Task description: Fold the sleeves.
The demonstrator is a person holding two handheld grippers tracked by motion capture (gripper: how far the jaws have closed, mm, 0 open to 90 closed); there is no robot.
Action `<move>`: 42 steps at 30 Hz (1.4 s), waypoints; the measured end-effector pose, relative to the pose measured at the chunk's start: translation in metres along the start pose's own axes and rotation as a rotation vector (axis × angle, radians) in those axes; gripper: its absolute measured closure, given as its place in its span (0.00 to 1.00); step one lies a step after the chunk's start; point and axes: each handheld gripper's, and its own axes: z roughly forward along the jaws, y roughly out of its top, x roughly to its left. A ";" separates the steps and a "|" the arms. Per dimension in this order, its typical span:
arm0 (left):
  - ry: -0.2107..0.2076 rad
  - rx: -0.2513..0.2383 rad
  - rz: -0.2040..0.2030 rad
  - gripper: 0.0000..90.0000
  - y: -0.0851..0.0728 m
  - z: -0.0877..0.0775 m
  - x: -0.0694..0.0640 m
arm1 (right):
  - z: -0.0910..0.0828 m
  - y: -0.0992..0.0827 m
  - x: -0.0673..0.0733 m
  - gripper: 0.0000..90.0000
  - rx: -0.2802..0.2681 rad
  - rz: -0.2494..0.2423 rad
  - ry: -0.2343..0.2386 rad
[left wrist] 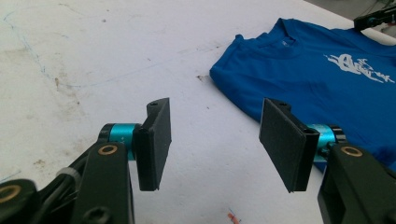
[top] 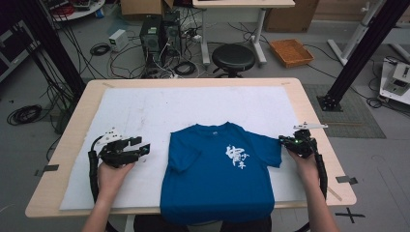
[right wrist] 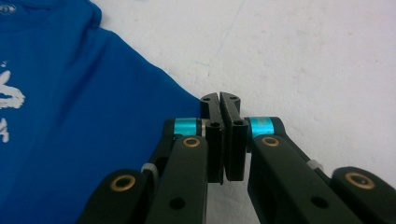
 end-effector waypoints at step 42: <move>-0.067 -0.016 0.017 0.48 0.013 0.011 -0.015 | -0.016 0.052 0.136 0.67 -0.176 -0.142 0.156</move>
